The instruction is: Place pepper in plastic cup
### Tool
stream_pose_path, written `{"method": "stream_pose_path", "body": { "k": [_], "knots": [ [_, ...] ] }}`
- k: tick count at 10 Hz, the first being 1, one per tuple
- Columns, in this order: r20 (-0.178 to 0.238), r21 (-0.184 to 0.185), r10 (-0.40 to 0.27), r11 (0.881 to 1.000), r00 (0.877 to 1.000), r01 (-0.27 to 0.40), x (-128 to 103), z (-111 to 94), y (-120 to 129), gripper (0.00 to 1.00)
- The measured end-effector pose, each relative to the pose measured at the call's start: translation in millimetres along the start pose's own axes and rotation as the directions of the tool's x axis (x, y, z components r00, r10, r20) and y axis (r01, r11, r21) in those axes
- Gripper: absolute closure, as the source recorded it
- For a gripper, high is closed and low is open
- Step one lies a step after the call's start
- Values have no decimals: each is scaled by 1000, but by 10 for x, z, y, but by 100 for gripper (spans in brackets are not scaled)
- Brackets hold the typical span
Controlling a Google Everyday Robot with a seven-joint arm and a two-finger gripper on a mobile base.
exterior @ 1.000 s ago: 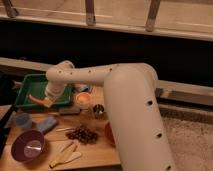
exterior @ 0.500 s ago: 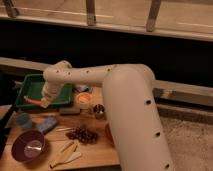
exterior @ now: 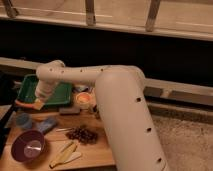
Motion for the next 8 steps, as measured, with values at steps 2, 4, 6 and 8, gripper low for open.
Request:
{"method": "stream_pose_path", "body": {
  "k": [2,4,6,8],
  "knots": [
    [-17,-57,-56,997,998,55,-153,142,132,100],
    [-29,-104,-96,990,995,93,-234,244,209,97],
    [-51,-144,-130,982,990,122,-304,365,295,78],
    [-79,-173,-151,976,985,135,-322,454,338,59]
  ]
}}
